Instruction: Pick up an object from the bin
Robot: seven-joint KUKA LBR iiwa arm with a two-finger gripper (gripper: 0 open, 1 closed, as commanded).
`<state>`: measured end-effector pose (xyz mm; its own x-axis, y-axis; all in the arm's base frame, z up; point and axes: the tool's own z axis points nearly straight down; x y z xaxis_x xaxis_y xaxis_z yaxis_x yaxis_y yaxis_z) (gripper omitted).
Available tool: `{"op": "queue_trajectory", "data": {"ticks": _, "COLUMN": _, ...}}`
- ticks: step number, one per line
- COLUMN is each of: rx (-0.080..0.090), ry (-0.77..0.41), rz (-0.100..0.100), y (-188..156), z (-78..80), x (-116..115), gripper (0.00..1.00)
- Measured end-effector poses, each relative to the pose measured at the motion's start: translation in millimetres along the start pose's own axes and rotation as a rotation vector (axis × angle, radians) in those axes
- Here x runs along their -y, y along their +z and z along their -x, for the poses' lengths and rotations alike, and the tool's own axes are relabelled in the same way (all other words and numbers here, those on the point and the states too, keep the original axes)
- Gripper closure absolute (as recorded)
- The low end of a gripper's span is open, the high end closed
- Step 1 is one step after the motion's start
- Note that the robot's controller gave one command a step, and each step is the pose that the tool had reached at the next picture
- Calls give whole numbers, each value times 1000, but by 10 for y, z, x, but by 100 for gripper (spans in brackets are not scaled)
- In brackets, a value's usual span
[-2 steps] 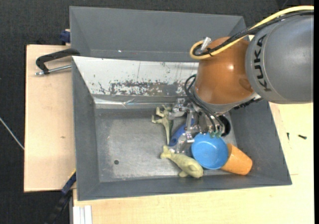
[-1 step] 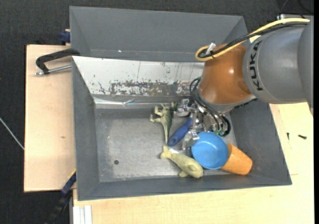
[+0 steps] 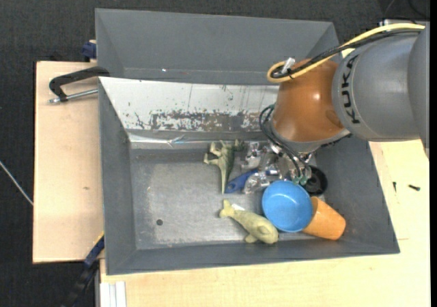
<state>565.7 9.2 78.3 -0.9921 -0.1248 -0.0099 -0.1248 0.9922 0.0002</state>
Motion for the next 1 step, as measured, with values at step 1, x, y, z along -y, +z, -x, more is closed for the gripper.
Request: {"op": "queue_trajectory", "data": {"ticks": 1, "rx": 4, "ry": 6, "rz": -2, "y": -1692, "z": 132, "x": 257, "gripper": 100}}
